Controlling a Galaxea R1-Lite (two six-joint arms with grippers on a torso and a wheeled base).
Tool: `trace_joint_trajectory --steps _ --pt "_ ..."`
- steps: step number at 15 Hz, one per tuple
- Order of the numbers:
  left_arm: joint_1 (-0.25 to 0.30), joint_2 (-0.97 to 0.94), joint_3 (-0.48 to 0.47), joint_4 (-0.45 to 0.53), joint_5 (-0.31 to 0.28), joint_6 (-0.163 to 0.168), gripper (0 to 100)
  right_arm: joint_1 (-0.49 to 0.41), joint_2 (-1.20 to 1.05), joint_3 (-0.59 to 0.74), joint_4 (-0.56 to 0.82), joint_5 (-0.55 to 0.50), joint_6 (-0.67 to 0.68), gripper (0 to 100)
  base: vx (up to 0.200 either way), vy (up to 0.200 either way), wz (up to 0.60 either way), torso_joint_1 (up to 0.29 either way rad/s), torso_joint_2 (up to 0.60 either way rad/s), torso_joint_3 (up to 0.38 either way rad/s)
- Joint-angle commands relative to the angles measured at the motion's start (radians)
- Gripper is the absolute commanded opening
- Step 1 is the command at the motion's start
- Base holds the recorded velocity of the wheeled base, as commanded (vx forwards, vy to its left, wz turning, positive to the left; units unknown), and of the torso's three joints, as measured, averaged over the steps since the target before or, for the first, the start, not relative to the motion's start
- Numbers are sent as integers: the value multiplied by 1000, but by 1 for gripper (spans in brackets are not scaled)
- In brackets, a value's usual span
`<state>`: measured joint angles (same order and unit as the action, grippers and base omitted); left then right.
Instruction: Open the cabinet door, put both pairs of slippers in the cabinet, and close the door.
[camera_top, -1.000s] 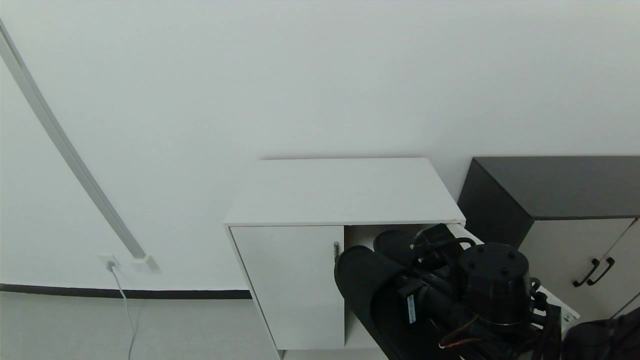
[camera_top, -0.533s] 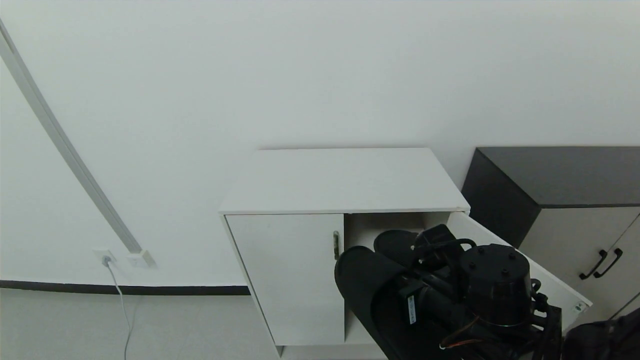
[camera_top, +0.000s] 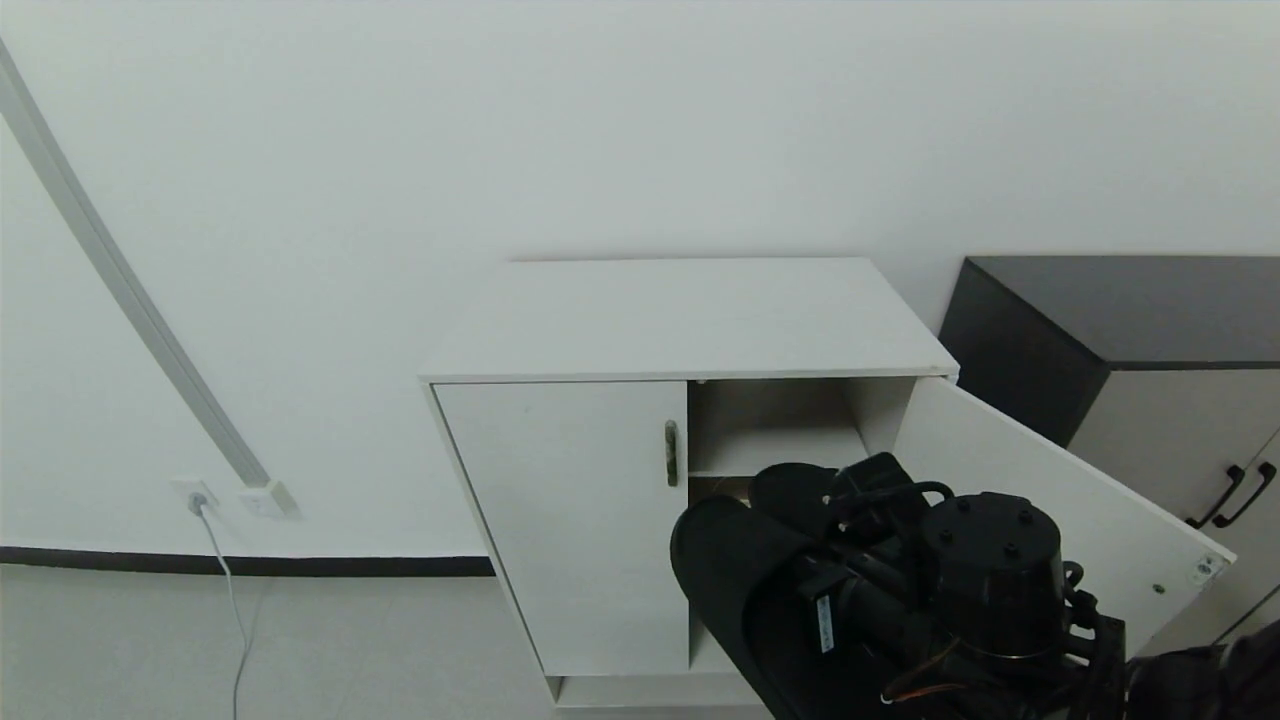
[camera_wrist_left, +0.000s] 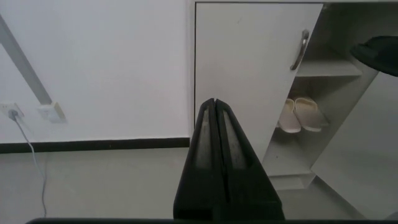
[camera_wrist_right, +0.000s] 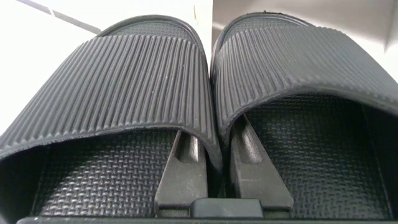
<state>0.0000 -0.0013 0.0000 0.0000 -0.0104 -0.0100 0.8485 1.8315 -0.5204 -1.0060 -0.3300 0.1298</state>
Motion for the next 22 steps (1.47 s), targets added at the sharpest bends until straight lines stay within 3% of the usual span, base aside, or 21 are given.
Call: trace_joint_trajectory --steps 1,13,22 --pt "0 1 0 0 0 -1 0 1 2 0 -2 0 -1 0 0 0 0 -232 544 330" --pt "0 1 0 0 -2 2 0 -3 14 13 -22 -6 -1 0 0 0 0 -181 506 323" --pt "0 1 0 0 -2 2 0 -5 32 45 -83 -3 -16 0 0 0 0 -94 457 359"
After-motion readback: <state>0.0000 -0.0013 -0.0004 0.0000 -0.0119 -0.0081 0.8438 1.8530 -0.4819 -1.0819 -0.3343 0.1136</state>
